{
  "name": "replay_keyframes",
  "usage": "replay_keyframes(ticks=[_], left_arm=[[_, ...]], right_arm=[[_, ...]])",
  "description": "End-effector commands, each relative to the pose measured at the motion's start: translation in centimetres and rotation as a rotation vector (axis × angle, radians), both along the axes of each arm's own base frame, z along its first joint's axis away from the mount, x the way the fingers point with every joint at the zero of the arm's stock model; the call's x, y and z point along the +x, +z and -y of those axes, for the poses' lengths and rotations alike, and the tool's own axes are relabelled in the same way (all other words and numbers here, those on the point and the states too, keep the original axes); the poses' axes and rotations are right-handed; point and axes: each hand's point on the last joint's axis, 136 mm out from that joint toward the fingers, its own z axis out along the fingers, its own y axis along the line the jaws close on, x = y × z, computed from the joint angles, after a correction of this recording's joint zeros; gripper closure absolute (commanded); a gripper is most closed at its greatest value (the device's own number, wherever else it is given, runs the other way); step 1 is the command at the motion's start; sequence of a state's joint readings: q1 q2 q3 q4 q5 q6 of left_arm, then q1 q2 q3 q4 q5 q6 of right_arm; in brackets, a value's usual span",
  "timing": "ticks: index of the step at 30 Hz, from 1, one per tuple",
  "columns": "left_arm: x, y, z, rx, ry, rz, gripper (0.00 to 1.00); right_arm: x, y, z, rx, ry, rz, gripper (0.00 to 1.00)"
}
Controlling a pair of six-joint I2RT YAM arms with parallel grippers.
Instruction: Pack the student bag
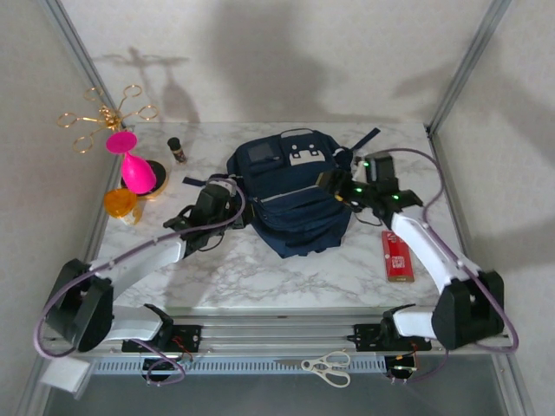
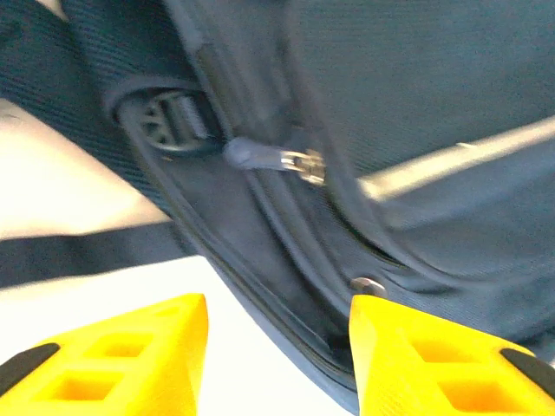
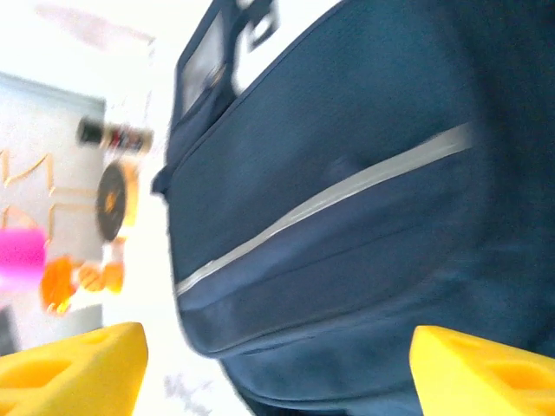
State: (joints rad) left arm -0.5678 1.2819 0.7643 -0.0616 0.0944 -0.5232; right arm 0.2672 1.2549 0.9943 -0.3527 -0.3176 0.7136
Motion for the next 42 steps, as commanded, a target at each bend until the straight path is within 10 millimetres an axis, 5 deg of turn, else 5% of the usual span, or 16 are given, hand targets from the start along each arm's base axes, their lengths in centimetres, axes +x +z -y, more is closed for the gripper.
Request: replay_keyframes(ticks=[1, 6, 11, 17, 23, 30, 33, 35, 42], left_arm=[[-2.0, 1.3, 2.3, -0.132, 0.009, -0.012, 0.51], [-3.6, 2.3, 6.3, -0.268, -0.056, -0.029, 0.46], [-5.4, 2.6, 11.2, -0.343, -0.142, -0.044, 0.41], [-6.8, 1.7, 16.2, -0.363, -0.229, -0.085, 0.39], [-7.2, 0.7, 18.8, -0.384, -0.275, -0.120, 0.38], [-6.4, -1.1, 17.5, -0.287, -0.240, -0.112, 0.37], [-6.5, -0.9, 18.8, -0.320, -0.277, -0.115, 0.37], [-6.5, -0.8, 20.4, -0.335, -0.326, -0.114, 0.37], [-5.7, 0.2, 26.4, -0.275, -0.475, -0.004, 0.39]], right_arm=[[-2.5, -3.8, 8.2, -0.164, -0.230, -0.119, 0.08], [-5.1, -7.0, 18.4, -0.224, -0.544, -0.209, 0.01], [-7.9, -10.5, 23.4, -0.303, -0.728, -0.310, 0.01], [-10.4, -15.1, 23.2, -0.262, -0.776, -0.433, 0.01], [-11.2, -17.4, 19.8, -0.169, -0.717, -0.478, 0.01], [-10.8, -17.0, 13.5, 0.006, -0.620, -0.457, 0.01], [-10.0, -15.6, 12.2, 0.012, -0.580, -0.419, 0.01], [-9.9, -14.8, 12.6, -0.031, -0.570, -0.404, 0.01], [-9.3, -13.6, 20.4, -0.132, -0.715, -0.321, 0.01]])
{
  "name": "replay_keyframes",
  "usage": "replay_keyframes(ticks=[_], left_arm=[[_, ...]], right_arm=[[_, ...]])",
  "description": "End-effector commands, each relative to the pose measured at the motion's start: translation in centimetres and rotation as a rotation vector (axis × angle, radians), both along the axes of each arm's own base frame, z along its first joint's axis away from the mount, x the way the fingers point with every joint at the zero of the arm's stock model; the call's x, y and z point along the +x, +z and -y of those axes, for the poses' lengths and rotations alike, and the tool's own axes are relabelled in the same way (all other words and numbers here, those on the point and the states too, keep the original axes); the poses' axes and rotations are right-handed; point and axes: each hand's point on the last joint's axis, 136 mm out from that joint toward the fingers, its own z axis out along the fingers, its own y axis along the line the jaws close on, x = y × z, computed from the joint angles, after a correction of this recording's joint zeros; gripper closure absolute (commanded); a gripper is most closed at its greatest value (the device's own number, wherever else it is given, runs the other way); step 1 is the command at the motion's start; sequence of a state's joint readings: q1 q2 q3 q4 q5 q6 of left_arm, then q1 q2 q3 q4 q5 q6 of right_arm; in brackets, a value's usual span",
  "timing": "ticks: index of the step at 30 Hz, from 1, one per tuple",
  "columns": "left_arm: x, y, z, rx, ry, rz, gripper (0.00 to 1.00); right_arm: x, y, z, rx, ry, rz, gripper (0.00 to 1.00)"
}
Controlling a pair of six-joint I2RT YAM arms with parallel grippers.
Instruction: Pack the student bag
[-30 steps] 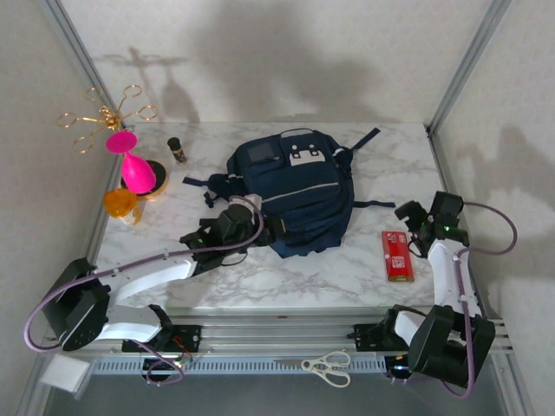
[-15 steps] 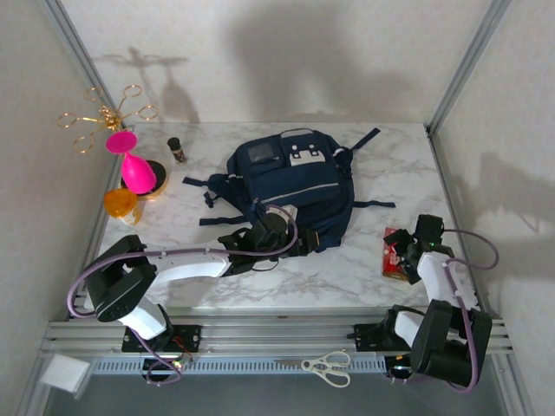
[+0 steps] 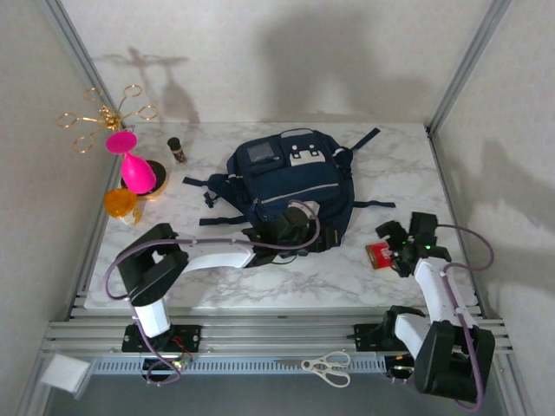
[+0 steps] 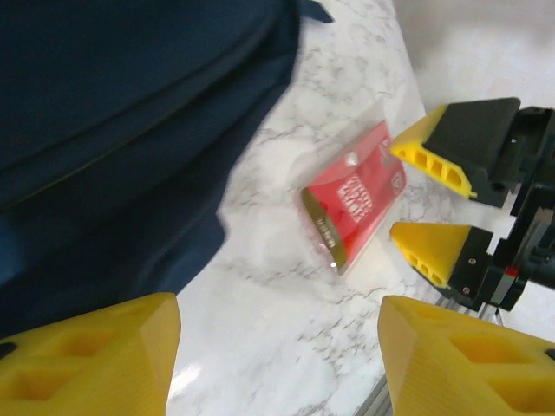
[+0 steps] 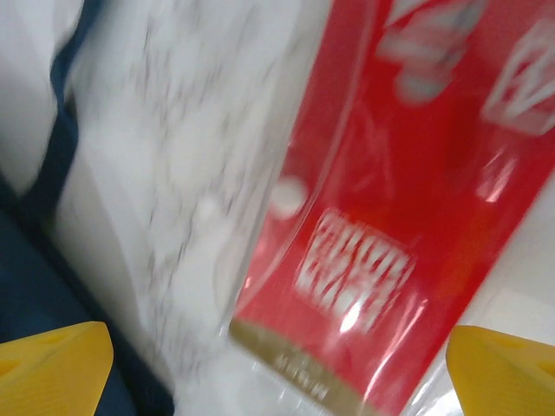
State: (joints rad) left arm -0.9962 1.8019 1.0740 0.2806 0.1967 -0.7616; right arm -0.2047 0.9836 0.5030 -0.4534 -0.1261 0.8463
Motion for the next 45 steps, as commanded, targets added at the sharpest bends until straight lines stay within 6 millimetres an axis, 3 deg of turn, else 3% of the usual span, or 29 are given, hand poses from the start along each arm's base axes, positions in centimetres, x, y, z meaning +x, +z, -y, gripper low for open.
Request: replay_keyframes(ticks=[1, 7, 11, 19, 21, 23, 27, 30, 35, 40, 45], left_arm=[[0.1, 2.0, 3.2, -0.020, -0.089, 0.105, 0.39], [1.2, 0.4, 5.2, 0.025, -0.105, 0.109, 0.41], [1.3, -0.4, 5.8, 0.048, -0.123, 0.111, 0.42], [2.1, -2.6, 5.9, 0.102, -0.080, 0.048, 0.37], [2.1, -3.3, 6.1, 0.106, -0.062, 0.017, 0.37], [1.3, -3.9, 6.9, 0.094, -0.071, -0.015, 0.37], [0.1, -4.4, 7.8, 0.087, -0.042, -0.050, 0.39], [0.0, -4.3, 7.9, 0.040, -0.014, -0.075, 0.40], [0.0, -4.9, 8.0, 0.003, 0.016, -0.111, 0.40], [0.1, -5.7, 8.1, -0.015, 0.056, -0.160, 0.40], [0.6, -6.9, 8.2, -0.009, 0.085, -0.204, 0.38]], right_arm=[[0.8, 0.7, 3.6, -0.090, -0.019, 0.020, 0.01], [4.1, -0.4, 6.9, -0.114, 0.000, -0.008, 0.01], [6.5, -1.4, 5.1, -0.049, 0.120, 0.000, 0.06], [8.8, -2.2, -0.8, -0.014, 0.338, -0.019, 0.16], [8.7, -2.0, -2.3, 0.002, 0.384, -0.021, 0.18], [8.1, -1.1, -2.1, -0.006, 0.379, -0.025, 0.16], [6.5, 0.7, 2.2, -0.055, 0.256, -0.005, 0.11], [4.8, -0.3, 4.8, -0.074, 0.183, -0.045, 0.06], [4.7, -2.0, 7.2, -0.096, 0.110, -0.108, 0.01], [3.3, -3.5, 5.3, -0.016, 0.099, -0.129, 0.01], [1.4, -4.1, 1.2, 0.077, 0.149, -0.114, 0.02]])
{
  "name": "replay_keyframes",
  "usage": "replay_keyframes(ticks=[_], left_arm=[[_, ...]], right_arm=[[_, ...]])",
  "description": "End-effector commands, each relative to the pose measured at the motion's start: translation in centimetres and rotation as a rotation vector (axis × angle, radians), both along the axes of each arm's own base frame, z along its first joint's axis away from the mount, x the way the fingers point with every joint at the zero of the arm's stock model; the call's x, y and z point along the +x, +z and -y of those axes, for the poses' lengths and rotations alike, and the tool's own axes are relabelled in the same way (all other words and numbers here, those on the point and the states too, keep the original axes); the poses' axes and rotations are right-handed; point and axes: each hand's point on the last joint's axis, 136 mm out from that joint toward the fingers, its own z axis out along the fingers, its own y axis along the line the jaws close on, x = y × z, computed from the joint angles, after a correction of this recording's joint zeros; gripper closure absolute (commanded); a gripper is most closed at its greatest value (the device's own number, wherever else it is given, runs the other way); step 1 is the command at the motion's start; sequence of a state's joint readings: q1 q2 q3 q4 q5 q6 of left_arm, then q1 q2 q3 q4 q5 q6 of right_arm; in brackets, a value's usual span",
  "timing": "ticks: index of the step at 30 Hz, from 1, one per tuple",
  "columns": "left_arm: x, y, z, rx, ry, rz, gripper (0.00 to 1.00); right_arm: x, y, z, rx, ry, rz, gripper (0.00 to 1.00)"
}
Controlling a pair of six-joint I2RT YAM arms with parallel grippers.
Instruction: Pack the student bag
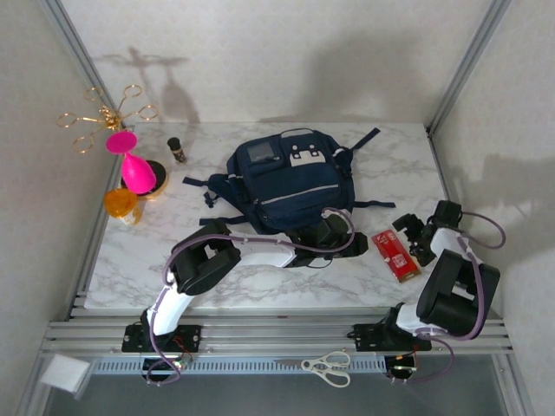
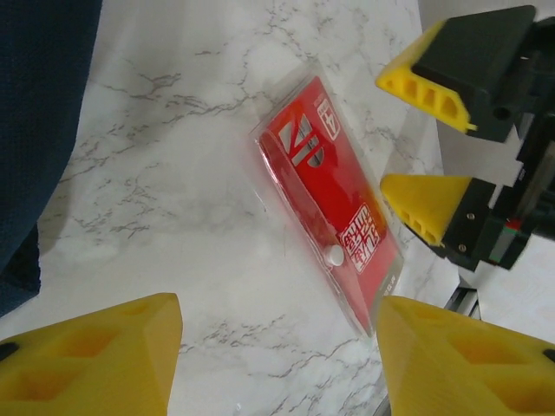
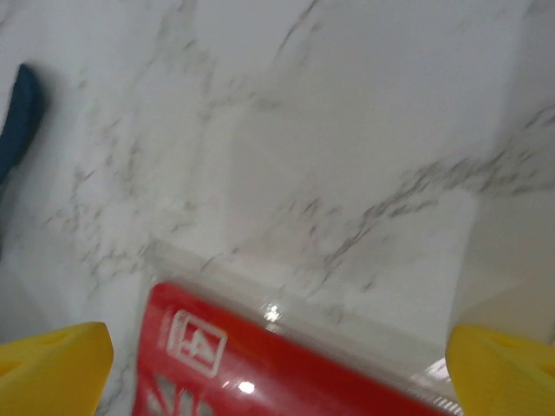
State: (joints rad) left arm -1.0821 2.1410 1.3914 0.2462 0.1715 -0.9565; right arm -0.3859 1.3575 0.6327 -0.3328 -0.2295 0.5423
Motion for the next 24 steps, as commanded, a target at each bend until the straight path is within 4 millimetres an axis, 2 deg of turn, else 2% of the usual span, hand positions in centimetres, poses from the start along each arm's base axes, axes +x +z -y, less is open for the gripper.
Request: replay_keyframes(ticks=[1, 6, 9, 13, 16, 17, 24], left_arm=[[0.9, -2.1, -0.2, 0.014, 0.052, -0.047, 0.38], [0.8, -2.9, -0.3, 0.008, 0.061, -0.069, 0.38], [0.9, -3.6, -0.6, 0.016, 0.072, -0.081, 0.39], [1.1, -3.5, -0.3, -0.005, 0.071, -0.089, 0.41], [1.2, -3.7, 0.0, 0.020, 0.059, -0.085, 0.44], [1.4, -4.2, -0.4, 0.049, 0.076, -0.085, 0.46], [2.1, -6.0, -2.0, 0.123, 0.126, -0.087, 0.59]], right_arm=[[-2.5, -1.1, -4.1, 0.121, 0.026, -0.044, 0.02], [-3.3, -1.4, -7.7, 0.178, 0.066, -0.053, 0.03], [-3.0, -0.4, -9.9, 0.224, 0.085, 0.006, 0.05], [-2.8, 0.8, -9.8, 0.206, 0.119, 0.007, 0.07], [-2.7, 1.5, -7.2, 0.097, 0.110, 0.003, 0.09], [-2.7, 1.4, -6.8, 0.105, 0.112, 0.007, 0.10], [-3.8, -0.4, -8.3, 0.170, 0.176, -0.020, 0.28]])
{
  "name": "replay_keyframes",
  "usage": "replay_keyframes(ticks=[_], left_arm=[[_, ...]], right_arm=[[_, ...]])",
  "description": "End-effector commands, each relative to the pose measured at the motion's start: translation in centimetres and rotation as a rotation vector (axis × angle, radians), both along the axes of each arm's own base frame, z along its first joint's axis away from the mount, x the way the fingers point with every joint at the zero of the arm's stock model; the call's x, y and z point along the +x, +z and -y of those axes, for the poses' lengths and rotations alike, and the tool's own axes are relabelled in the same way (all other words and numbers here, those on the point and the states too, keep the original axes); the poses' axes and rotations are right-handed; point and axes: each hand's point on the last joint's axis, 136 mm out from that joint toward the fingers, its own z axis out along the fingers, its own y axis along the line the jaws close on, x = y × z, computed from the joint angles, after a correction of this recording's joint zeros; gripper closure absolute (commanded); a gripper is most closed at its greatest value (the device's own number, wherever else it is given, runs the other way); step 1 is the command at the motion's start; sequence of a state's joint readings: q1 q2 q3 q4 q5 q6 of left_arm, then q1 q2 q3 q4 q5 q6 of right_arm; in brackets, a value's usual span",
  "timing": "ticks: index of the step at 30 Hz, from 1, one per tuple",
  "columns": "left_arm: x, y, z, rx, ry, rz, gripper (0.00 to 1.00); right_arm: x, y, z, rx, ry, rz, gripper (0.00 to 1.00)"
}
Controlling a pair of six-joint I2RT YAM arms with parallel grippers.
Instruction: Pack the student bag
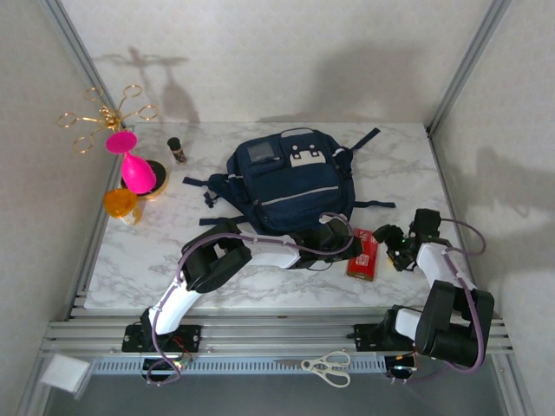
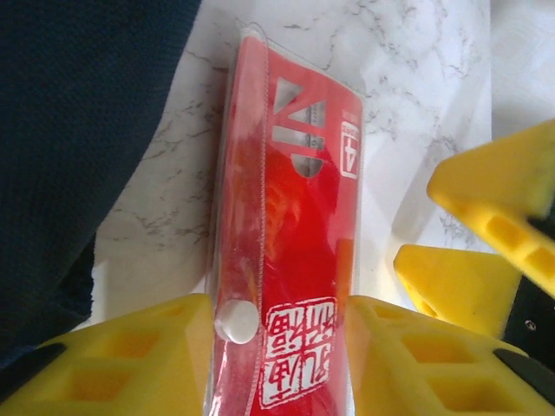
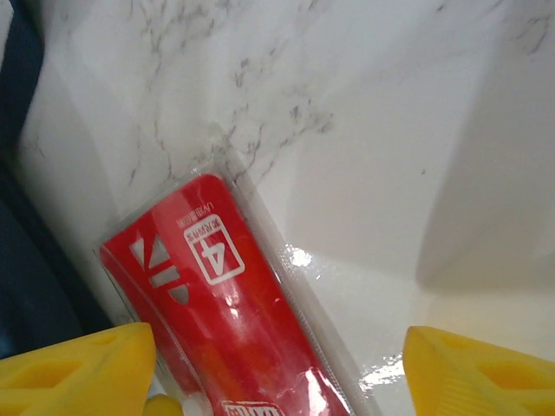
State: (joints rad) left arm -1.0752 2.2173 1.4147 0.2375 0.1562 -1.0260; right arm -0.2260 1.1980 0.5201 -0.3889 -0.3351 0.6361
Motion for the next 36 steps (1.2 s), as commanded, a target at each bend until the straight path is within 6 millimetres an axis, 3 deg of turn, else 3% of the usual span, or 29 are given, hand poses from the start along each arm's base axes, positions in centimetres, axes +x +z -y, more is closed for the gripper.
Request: replay_keyframes(ticks=[1, 4, 10, 18, 27, 32, 36], left_arm=[[1.3, -2.8, -2.0, 0.097, 0.061, -0.023, 0.61], [1.1, -3.7, -2.2, 0.105, 0.047, -0.041, 0.67], [1.3, -5.2, -3.4, 0.170, 0.062, -0.037, 0.72], [1.2, -6.4, -4.7, 0.203, 0.079, -0.049, 0.79], [1.4, -6.7, -5.2, 0.219, 0.085, -0.048, 0.84], [1.4, -7.0, -5.8, 0.223, 0.095, -0.057, 0.86], [1.3, -6.7, -5.6, 0.203, 0.089, -0.058, 0.86]], right_arm=[[-1.2, -0.9, -1.5, 0.030, 0.069, -0.032, 0.30], [-2.0, -1.9, -2.4, 0.021, 0.108, -0.075, 0.34], [-3.1, -3.1, -4.8, 0.051, 0.160, -0.114, 0.32], [-1.6, 0.6, -7.1, 0.162, 0.212, 0.032, 0.37], [-1.7, 2.5, -7.5, 0.176, 0.235, 0.090, 0.46], [-1.7, 3.9, -6.5, 0.104, 0.222, 0.111, 0.50], [-1.4, 5.0, -8.1, 0.198, 0.265, 0.187, 0.57]])
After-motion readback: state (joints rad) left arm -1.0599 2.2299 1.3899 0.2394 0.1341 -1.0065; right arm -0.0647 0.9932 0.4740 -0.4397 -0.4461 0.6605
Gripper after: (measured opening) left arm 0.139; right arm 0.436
